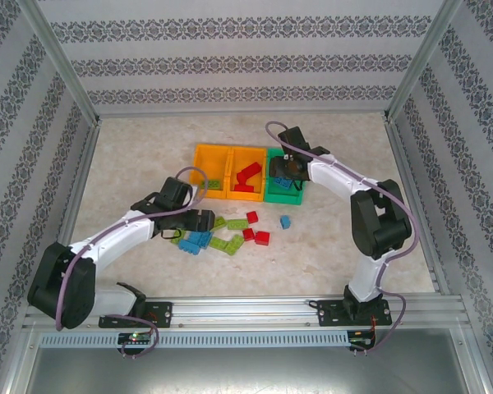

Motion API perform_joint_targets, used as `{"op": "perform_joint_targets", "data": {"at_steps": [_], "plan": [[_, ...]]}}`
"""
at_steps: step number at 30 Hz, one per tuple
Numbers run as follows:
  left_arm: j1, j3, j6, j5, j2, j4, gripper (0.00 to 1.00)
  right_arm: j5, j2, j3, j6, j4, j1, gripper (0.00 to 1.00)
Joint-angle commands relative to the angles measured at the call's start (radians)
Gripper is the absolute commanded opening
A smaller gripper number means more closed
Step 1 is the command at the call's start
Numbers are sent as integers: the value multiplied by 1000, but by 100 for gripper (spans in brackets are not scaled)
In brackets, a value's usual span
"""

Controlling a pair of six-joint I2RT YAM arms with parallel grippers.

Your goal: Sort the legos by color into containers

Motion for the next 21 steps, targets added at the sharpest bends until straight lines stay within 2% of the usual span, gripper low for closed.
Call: {"op": "perform_joint_targets", "data": {"at_steps": [1,6,21], "plan": [[-17,-5,117,33,-8,51,90,3,-51,-19,-17,1,1,68],[-40,13,179,50,35,52,87,1,-57,-28,-22,0,-4,68],[-113,115,258,-48,196,-20,79,-16,-57,-31,-20,9,-12,69]]}}
